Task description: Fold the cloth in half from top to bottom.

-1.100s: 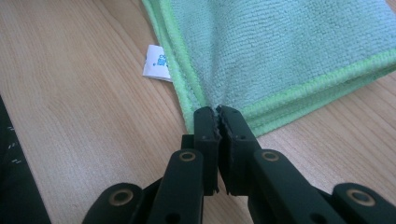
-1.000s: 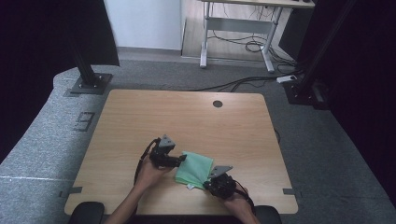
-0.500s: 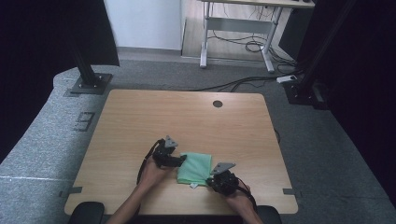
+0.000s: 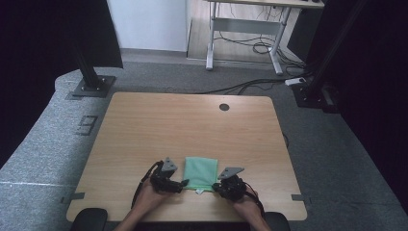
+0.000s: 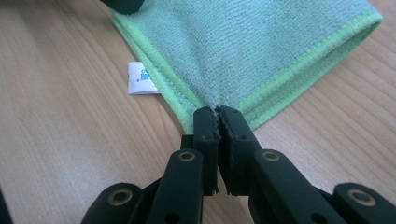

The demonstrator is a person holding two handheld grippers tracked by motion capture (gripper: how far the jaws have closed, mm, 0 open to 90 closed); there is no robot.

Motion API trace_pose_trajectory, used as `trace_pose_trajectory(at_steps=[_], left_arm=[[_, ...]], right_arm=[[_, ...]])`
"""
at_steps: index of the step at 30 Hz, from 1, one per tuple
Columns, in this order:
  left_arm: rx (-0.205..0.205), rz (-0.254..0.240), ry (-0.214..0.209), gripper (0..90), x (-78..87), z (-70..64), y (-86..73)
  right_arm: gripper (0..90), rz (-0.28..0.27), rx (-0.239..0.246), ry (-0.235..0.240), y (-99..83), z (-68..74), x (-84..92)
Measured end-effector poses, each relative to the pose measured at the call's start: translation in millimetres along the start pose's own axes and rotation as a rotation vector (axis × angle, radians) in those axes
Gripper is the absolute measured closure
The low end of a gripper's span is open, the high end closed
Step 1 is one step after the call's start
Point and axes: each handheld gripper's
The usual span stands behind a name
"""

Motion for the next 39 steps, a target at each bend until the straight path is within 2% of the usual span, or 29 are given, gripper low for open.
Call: trace_pose_trajectory(at_steps=[2, 4, 10, 15, 23, 31, 34, 37, 39], left_arm=[[-0.020, 0.002, 0.016, 17.3, -1.6, 0.4, 1.7], [-0.023, 0.002, 0.027, 16.7, -2.6, 2.8, 3.0], [0.007, -0.001, 0.062, 15.2, -6.7, 19.9, 9.1], [0.039, 0.008, 0.065, 14.1, -12.2, 39.2, 16.6], [0.062, 0.004, 0.074, 14.3, -21.1, 61.6, 28.2], [0.063, 0.003, 0.077, 14.4, -29.3, 73.6, 37.6], [0.059, 0.002, 0.073, 14.4, -31.2, 77.6, 40.0], [0.050, 0.003, 0.060, 14.3, -32.8, 81.8, 42.0], [0.045, 0.003, 0.057, 14.2, -33.7, 84.7, 43.4]], right_arm=[[84.3, -0.001, 0.003, -0.007, 1.0, -0.5, -1.0], [84.1, -0.006, 0.006, -0.017, 2.8, -2.7, -2.9], [83.6, -0.028, -0.013, -0.025, 15.8, -18.0, -15.5], [83.2, -0.042, -0.021, -0.037, 29.0, -30.4, -27.5], [81.4, -0.049, -0.039, -0.063, 44.7, -47.8, -40.6], [79.7, -0.057, -0.053, -0.093, 54.2, -61.7, -48.9], [75.7, -0.053, -0.071, -0.100, 55.4, -66.6, -50.3], [63.9, -0.045, -0.082, -0.114, 54.6, -71.0, -48.7], [59.4, -0.047, -0.093, -0.114, 52.1, -72.9, -46.8]])
Point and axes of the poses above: each handheld gripper's, and its own axes: x roughly backward along the jaws, y roughly out of its top, z roughly to its left, and after that the axes turned 1 degree about x, right-handed
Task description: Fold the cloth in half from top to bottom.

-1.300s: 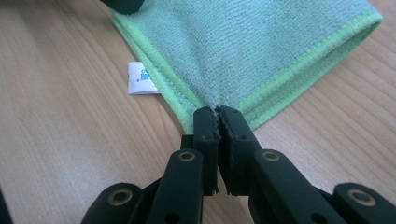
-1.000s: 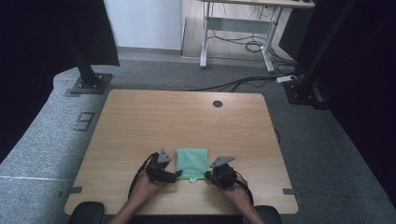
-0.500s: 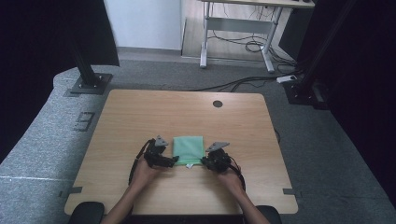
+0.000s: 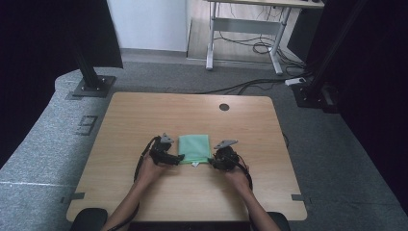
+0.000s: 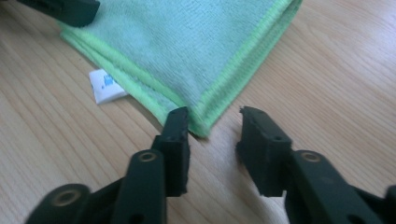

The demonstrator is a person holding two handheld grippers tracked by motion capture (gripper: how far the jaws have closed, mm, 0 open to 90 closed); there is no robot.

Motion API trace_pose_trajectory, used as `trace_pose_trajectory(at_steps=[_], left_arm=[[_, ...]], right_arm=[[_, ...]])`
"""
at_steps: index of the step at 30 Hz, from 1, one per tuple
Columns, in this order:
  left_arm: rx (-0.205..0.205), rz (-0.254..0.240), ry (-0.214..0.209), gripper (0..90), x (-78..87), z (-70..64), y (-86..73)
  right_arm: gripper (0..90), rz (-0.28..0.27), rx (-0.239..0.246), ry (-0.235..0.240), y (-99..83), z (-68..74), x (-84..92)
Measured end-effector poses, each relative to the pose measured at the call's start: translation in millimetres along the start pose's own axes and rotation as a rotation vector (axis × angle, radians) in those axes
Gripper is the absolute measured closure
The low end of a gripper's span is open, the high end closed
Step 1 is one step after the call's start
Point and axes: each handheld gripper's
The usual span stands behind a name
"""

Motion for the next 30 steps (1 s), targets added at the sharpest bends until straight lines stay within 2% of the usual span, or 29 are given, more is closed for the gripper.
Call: trace_pose_trajectory(at_steps=[5, 9, 13, 19, 22, 30], left_arm=[[0.005, 0.000, 0.002, 13.2, -3.2, 5.5, 3.7], [0.027, -0.006, 0.012, 13.4, -0.9, 3.1, 3.5], [0.010, -0.007, 0.036, 14.1, 6.9, -1.7, 7.0], [-0.061, -0.019, -0.006, 10.5, 25.2, -15.9, 6.9], [-0.080, -0.021, -0.019, 8.3, 33.7, -22.6, 3.0], [-0.088, -0.050, -0.052, 4.2, 59.2, -32.3, -6.2]], right_arm=[[52.7, -0.010, -0.011, 0.009, -3.1, -1.8, 5.3], [48.8, -0.026, 0.001, 0.013, -0.7, 0.9, 9.6], [43.7, -0.029, 0.035, 0.002, 1.0, 3.4, 14.2], [32.7, -0.051, 0.045, -0.004, -0.9, 5.7, 22.7], [28.2, -0.057, 0.054, -0.012, -3.0, 6.6, 26.6], [13.9, -0.081, 0.056, -0.001, -9.8, 9.2, 42.8]])
Point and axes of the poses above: each handheld gripper's, and its own axes: x roughly backward along the jaws, y roughly out of its top, z roughly to its left, and after that the axes turned 1 degree about x, right-handed
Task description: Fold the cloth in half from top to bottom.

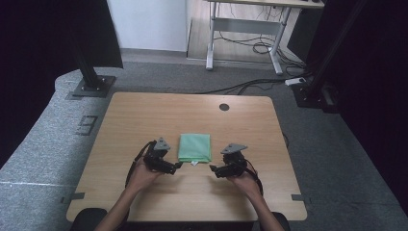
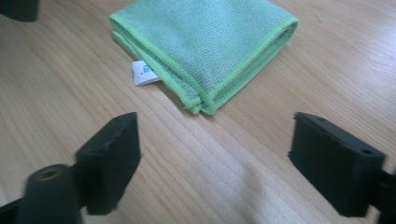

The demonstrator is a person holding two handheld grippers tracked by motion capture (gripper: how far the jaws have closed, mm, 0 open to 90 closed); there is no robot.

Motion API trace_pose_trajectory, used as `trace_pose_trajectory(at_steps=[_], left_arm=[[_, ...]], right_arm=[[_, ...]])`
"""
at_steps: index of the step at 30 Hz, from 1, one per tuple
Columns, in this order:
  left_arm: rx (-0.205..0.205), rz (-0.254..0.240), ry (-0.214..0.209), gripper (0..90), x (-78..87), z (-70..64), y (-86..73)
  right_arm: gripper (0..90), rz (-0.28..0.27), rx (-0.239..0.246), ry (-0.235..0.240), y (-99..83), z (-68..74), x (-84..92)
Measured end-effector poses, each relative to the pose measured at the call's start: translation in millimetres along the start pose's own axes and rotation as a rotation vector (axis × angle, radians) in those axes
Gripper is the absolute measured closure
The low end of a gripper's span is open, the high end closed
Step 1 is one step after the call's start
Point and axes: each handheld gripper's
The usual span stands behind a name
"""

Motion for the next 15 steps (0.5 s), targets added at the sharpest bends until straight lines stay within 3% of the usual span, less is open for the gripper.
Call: trace_pose_trajectory(at_steps=[4, 7, 15], left_arm=[[-0.023, -0.004, 0.011, 2.5, 13.1, -5.9, -3.2], [-0.037, -0.010, 0.021, 1.6, 21.5, -8.8, -6.6], [-0.054, -0.007, 0.043, 0.0, 33.2, -13.0, -22.7]], right_arm=[[12.1, -0.007, 0.007, -0.013, -2.4, 0.8, 10.0], [5.9, -0.013, 0.002, -0.023, -4.9, 0.5, 18.0], [1.1, -0.022, 0.002, -0.050, -16.4, -0.9, 35.9]])
Point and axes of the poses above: each handheld gripper's, and its own axes: x roughly backward along the jaws, y roughly out of its top, z roughly to its left, and after that the axes turned 1 degree about x, right-handed
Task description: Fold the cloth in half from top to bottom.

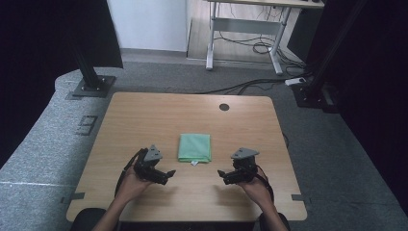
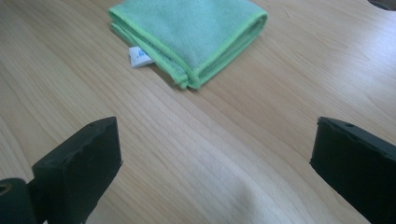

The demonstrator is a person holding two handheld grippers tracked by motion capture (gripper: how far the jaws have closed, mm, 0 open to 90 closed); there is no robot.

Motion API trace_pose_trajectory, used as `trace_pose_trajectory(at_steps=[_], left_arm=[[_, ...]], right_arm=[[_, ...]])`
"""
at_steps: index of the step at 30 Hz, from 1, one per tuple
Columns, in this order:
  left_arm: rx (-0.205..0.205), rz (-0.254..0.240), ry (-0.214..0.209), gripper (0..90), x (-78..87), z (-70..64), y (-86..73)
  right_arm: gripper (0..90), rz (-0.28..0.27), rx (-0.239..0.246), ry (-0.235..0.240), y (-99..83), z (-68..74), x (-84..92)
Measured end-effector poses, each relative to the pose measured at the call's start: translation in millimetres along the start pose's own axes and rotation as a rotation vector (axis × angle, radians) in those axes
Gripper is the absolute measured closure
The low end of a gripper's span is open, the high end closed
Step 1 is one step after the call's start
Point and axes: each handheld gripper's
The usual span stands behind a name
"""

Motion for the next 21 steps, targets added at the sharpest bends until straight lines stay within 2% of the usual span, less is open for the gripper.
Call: trace_pose_trajectory(at_steps=[7, 14, 21], left_arm=[[0.029, 0.005, 0.012, 0.0, 4.0, 0.7, -22.4], [0.090, 0.019, 0.010, 0.0, -0.2, 4.9, -46.9], [0.088, 0.057, 0.019, 0.0, -7.8, 4.6, -54.0]], right_arm=[[0.6, 0.011, -0.017, -0.011, -16.9, -2.6, 6.0], [0.6, 0.028, -0.062, -0.019, -36.2, -7.6, 6.1], [0.7, 0.059, -0.065, -0.035, -50.7, -9.2, -2.4]])
Point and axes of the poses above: each handheld gripper's, and its own axes: x roughly backward along the jaws, y roughly out of its top, z roughly to its left, and after that the axes turned 1 degree about x, right-handed
